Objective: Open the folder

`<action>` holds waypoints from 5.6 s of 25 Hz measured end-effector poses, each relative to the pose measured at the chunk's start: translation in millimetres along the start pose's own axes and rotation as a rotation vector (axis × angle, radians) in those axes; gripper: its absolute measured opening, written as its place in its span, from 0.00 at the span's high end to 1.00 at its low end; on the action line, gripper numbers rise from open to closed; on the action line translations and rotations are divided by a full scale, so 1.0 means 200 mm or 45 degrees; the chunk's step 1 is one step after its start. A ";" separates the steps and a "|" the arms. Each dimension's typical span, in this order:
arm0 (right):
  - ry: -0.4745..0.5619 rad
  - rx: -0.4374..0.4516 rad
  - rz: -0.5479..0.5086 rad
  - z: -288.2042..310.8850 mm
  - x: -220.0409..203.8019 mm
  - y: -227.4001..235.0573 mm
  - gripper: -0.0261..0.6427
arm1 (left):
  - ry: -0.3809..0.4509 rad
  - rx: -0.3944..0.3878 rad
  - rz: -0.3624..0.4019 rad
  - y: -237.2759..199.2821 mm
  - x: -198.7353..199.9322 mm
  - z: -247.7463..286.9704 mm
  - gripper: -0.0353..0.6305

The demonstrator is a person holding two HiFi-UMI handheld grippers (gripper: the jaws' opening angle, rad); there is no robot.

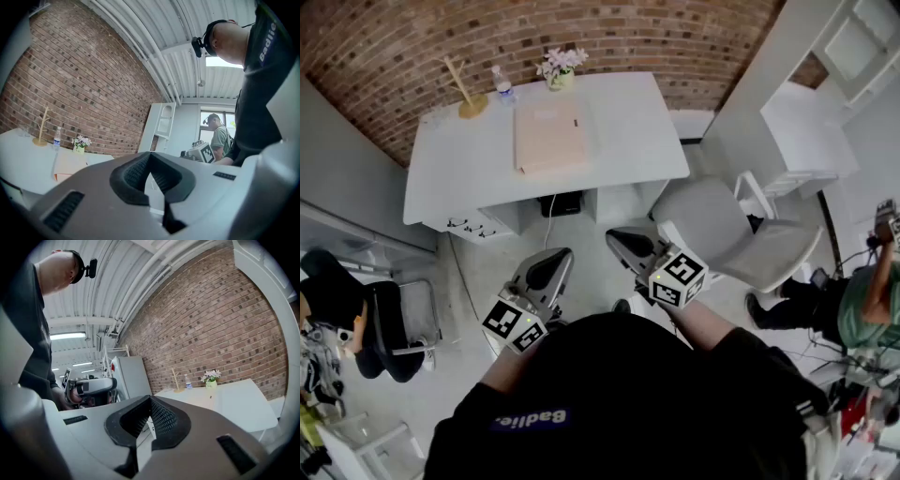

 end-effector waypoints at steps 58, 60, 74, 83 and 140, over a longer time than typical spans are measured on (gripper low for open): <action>-0.063 -0.440 0.160 0.89 0.08 0.76 0.92 | -0.208 -0.148 0.219 -1.33 0.01 0.44 0.94; -0.063 -0.447 0.170 0.91 0.06 0.80 0.92 | -0.238 -0.146 0.236 -1.36 -0.02 0.46 0.94; -0.120 -0.481 0.254 1.08 -0.16 1.27 0.92 | -0.420 -0.101 0.421 -1.53 -0.25 0.76 0.93; -0.254 -0.442 0.361 1.21 -0.40 1.56 0.92 | -0.635 -0.038 0.532 -1.63 -0.49 1.00 0.82; -0.551 -0.359 0.310 1.31 -0.68 1.79 0.92 | -0.397 0.300 0.422 -1.92 -0.27 1.03 0.93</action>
Point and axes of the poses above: the fingertips, and each gripper's own axes: z forward along the fingers, y to its right, x out of its top, the point moved 3 cm from there along -z, backward along the fingers, and after that the axes turned 4 degrees about -y, right-handed, at the moved point
